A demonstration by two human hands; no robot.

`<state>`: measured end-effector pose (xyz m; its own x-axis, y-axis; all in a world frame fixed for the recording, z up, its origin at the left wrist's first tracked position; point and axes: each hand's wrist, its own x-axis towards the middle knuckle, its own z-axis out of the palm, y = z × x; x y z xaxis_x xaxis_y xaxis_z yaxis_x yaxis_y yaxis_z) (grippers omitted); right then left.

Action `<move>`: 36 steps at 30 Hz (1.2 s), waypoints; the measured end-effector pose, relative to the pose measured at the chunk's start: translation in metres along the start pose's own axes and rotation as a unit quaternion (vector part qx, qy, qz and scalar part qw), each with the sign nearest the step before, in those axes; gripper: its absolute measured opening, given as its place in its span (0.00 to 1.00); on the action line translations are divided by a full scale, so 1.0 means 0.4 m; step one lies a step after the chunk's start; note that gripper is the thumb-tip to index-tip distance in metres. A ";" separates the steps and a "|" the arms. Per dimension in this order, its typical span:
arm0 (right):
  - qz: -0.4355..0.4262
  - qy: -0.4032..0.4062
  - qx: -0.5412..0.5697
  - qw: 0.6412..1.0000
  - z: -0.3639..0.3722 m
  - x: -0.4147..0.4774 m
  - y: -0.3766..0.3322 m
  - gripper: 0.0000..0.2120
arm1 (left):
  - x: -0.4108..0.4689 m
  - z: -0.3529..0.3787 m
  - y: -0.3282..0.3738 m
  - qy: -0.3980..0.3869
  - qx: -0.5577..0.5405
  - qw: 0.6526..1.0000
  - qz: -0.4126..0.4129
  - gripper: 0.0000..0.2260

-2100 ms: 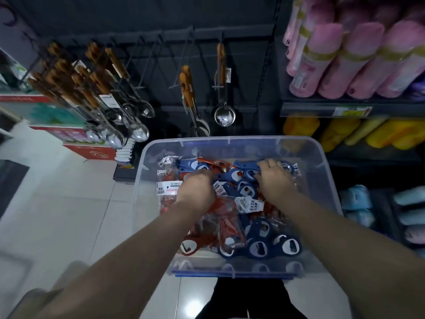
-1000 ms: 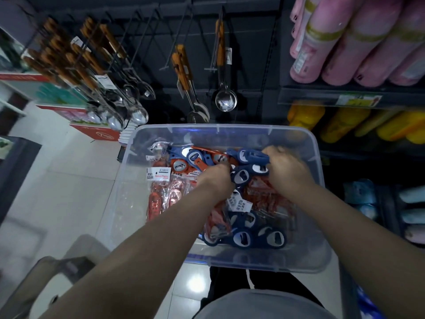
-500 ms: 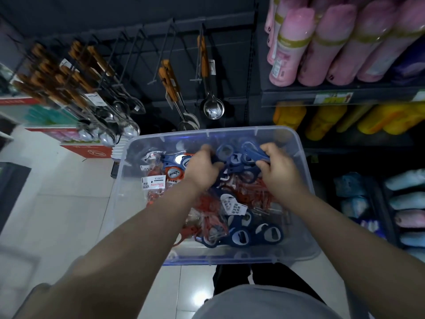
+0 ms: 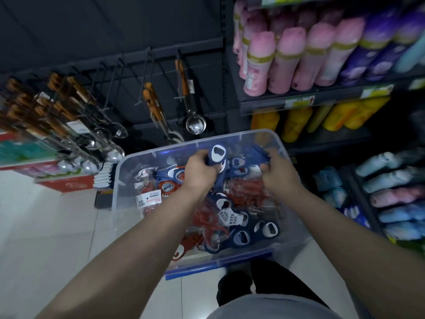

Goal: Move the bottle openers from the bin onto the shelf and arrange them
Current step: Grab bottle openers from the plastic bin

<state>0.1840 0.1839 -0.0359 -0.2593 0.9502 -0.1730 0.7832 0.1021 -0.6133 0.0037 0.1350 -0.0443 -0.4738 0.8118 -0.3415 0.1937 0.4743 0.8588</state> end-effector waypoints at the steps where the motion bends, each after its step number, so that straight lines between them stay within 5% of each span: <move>1: 0.009 0.029 0.012 0.999 -0.029 -0.009 -0.001 0.18 | 0.002 0.018 0.033 -0.006 -0.018 1.000 0.013 0.14; 14: 0.164 0.319 0.020 0.933 -0.535 -0.229 0.373 0.15 | -0.236 0.598 0.434 -0.232 -0.037 0.957 0.167 0.20; 21: 0.263 0.384 0.036 0.884 -0.843 -0.393 0.677 0.14 | -0.407 0.996 0.614 -0.321 -0.037 0.932 0.163 0.22; 27: 0.369 0.339 0.072 0.863 -0.958 -0.461 0.885 0.17 | -0.505 1.221 0.657 -0.350 0.028 0.920 0.176 0.20; 36: 0.343 0.401 0.132 0.839 -0.983 -0.386 0.988 0.21 | -0.488 1.404 0.736 -0.344 0.158 0.887 0.264 0.24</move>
<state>0.7558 0.1933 0.0516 0.7488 0.6612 -0.0453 0.4128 -0.5189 -0.7486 0.6357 0.3073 0.0607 0.3706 0.9131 -0.1698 0.5159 -0.0503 0.8552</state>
